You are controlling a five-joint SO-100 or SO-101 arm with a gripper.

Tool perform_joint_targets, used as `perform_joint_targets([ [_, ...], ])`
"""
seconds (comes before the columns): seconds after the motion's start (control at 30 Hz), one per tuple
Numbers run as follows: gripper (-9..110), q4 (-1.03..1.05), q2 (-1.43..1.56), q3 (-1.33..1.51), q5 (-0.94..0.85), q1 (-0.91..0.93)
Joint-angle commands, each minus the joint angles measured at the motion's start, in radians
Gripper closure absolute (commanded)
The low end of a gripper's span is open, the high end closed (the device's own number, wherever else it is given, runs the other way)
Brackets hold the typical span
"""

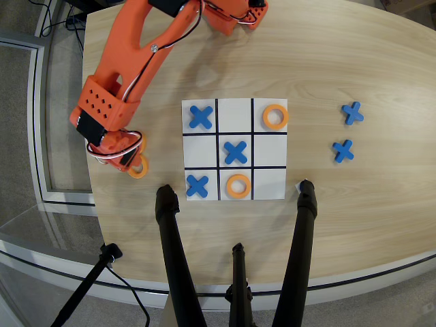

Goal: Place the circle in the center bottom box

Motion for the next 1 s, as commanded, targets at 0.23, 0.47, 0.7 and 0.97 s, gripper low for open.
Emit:
perform_joint_targets([
  [0.23,75,0.012,0.043,0.058,0.005,-0.043],
  [0.47,75,-0.041,0.026,0.094,-0.018,-0.008],
  [0.7,75,-0.058,0.003,0.095,-0.052,0.023],
  [0.97,73,-0.066,-0.023,0.110,-0.074,0.029],
])
